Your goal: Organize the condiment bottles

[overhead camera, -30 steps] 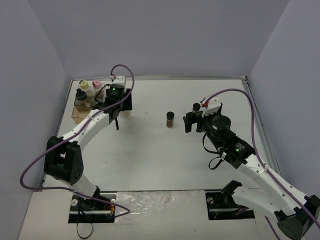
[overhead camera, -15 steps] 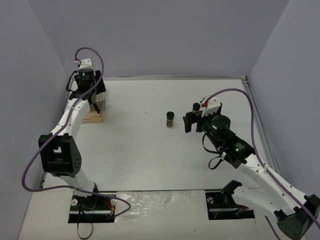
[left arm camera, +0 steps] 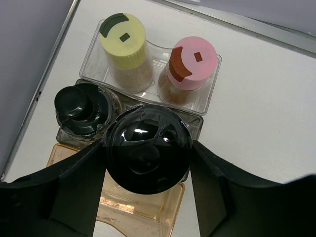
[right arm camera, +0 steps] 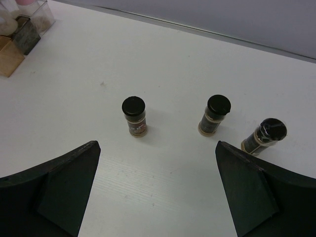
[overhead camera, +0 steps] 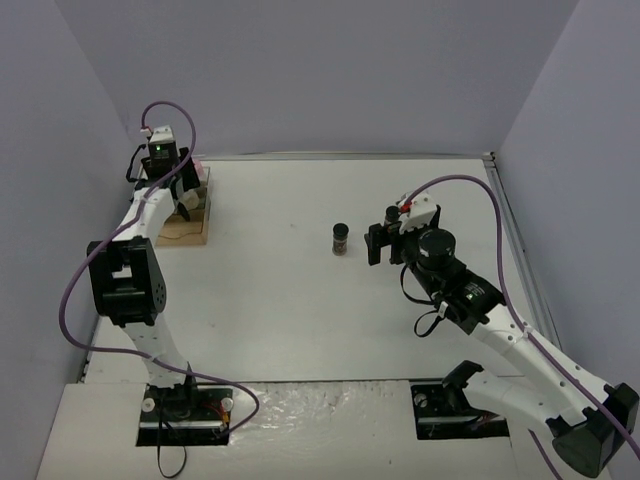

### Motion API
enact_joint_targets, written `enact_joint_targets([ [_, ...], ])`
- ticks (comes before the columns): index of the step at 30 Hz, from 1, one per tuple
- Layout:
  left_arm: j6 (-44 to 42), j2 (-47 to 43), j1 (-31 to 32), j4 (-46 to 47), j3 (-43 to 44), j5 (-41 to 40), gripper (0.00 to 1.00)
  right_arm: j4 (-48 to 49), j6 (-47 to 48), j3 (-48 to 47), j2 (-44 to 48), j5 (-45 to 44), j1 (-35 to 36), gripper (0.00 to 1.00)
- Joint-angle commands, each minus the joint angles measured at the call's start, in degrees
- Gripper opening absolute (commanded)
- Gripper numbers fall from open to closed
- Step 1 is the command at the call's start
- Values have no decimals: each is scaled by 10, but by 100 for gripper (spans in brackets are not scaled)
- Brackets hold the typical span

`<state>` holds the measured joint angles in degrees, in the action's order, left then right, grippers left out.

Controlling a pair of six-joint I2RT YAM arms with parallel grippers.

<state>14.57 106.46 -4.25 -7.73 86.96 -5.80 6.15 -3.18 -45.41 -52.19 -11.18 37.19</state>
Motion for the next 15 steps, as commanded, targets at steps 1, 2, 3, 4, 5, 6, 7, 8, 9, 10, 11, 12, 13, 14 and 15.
enact_joint_targets([
  [1, -2, -18, -5, 65, 45, -1, 0, 38, 2, -3, -1, -17, 2, 100],
  [2, -3, -17, -5, 66, 41, 4, 0, 38, 2, -3, -2, -18, 2, 100],
  [3, -3, -16, -5, 68, 37, 9, 0, 38, 2, -3, -2, -18, 2, 100],
  [4, -2, -14, -5, 69, 35, 13, 0, 38, 2, -3, -5, -18, 2, 100],
  [5, 0, -12, -5, 80, 34, 20, 0, 38, 2, -4, -7, -18, 2, 100],
  [6, 1, -10, -4, 88, 34, 26, 0, 38, 2, -4, -10, -18, 2, 100],
  [7, 2, -6, -3, 91, 33, 33, 0, 37, 2, -5, -12, -16, 2, 100],
  [8, 3, -4, -2, 93, 32, 38, 0, 37, 2, -5, -13, -15, 2, 100],
  [9, 2, -1, -2, 93, 32, 38, 0, 37, 3, -5, -12, -15, 2, 100],
  [10, 1, 1, -1, 93, 32, 38, 0, 37, 3, -4, -11, -16, 2, 100],
  [11, 0, 3, -1, 92, 30, 38, 0, 39, 4, -4, -11, -16, 2, 100],
  [12, -1, 6, -1, 92, 29, 37, 0, 38, 3, -3, -10, -17, 2, 100],
  [13, -3, 8, -1, 92, 27, 36, 0, 38, 3, -2, -10, -18, 2, 100],
  [14, -5, 11, -1, 90, 26, 34, 0, 38, 3, -3, -10, -18, 2, 100],
  [15, -6, 13, -1, 88, 26, 33, 0, 38, 3, -4, -11, -18, 2, 100],
])
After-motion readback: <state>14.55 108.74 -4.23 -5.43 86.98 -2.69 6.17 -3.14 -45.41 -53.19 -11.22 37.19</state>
